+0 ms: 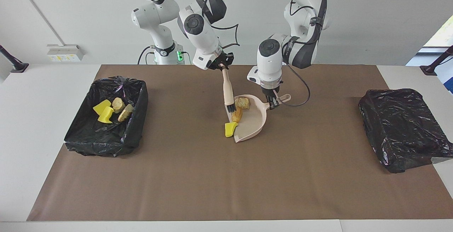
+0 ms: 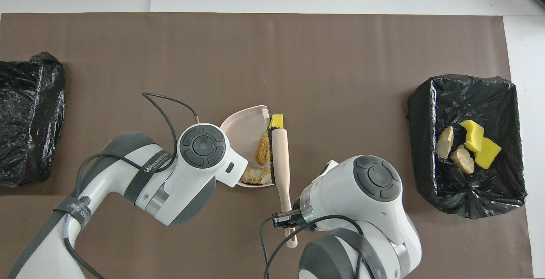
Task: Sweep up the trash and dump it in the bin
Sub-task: 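Sweep the remaining nuggets and sponge into the dustpan with the right gripper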
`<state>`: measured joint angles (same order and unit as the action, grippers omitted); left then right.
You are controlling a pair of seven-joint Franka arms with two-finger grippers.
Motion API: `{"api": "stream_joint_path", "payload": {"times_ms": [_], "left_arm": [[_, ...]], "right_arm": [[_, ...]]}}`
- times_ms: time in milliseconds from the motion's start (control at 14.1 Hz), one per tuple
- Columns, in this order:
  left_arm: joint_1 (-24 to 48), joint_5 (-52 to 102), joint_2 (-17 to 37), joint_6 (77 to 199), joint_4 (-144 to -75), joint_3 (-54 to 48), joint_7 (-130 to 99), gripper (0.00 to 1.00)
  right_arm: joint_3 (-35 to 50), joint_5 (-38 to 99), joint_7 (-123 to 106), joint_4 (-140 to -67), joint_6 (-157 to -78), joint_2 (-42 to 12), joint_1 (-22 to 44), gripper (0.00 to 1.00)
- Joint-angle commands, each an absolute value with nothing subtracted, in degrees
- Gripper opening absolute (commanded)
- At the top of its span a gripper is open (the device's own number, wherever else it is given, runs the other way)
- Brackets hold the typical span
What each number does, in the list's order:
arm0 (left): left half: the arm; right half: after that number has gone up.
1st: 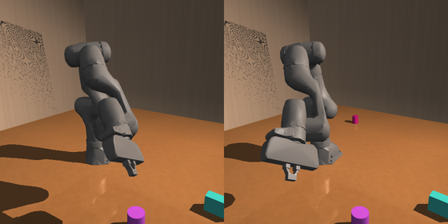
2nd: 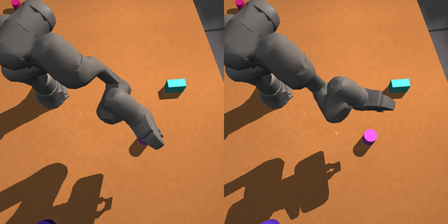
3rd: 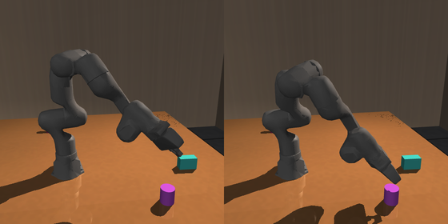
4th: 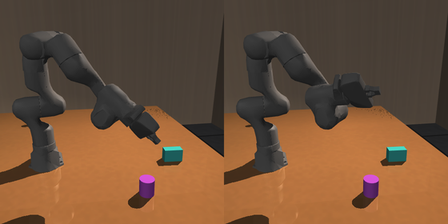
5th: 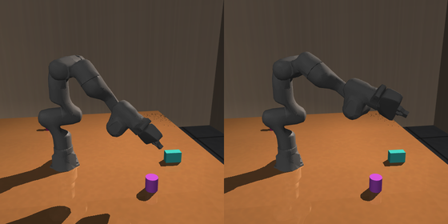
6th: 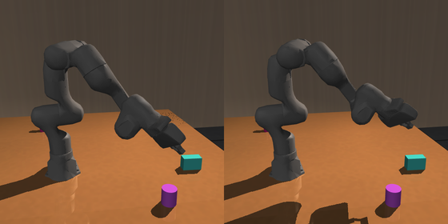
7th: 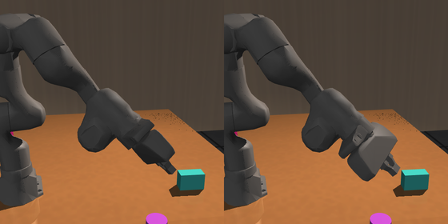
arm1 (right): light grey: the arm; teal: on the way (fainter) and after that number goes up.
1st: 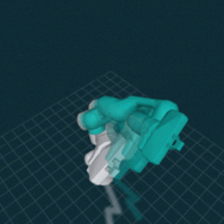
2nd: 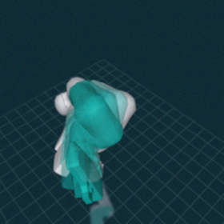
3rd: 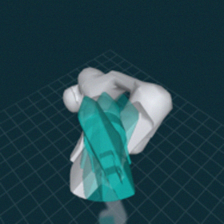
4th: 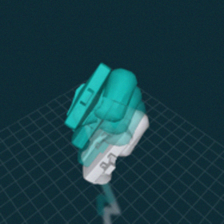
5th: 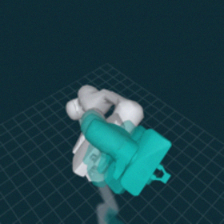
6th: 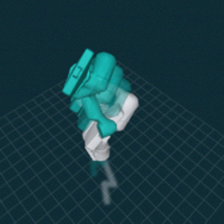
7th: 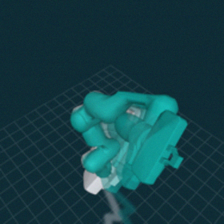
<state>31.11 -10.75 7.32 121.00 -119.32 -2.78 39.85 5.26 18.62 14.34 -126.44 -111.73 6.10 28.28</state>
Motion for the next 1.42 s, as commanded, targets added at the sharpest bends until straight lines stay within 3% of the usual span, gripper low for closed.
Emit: {"api": "stream_joint_path", "payload": {"times_ms": [0, 285, 427, 996, 1352], "left_arm": [[30.24, -11.16, 5.45, 123.22, -122.17, -2.55, 38.67, 0.0], [29.62, -11.16, 5.45, 122.52, -122.17, -2.55, 33.93, 0.0], [29.71, -11.16, 5.36, 122.34, -122.43, -2.55, 33.93, 0.0], [29.1, -11.16, 4.57, 123.22, -124.1, -2.55, 36.37, 0.0], [24.35, -11.16, 5.45, 123.14, -121.82, -2.55, 54.38, 0.0]], "right_arm": [[5.45, 7.86, 8.99, -124.03, -110.83, 2.05, 24.71, 0.0], [5.89, -5.52, 7.47, -110.95, -106.11, -12.09, 24.34, 0.0], [6.06, -4.23, 7.56, -108.81, -104.85, -15.28, 26.71, 0.0], [6.15, 13.88, 8.53, -109.78, -100.28, -13.36, 29.53, 0.0], [5.71, 15.38, 15.69, -109.78, -96.43, -6.52, 28.13, 0.0]]}}
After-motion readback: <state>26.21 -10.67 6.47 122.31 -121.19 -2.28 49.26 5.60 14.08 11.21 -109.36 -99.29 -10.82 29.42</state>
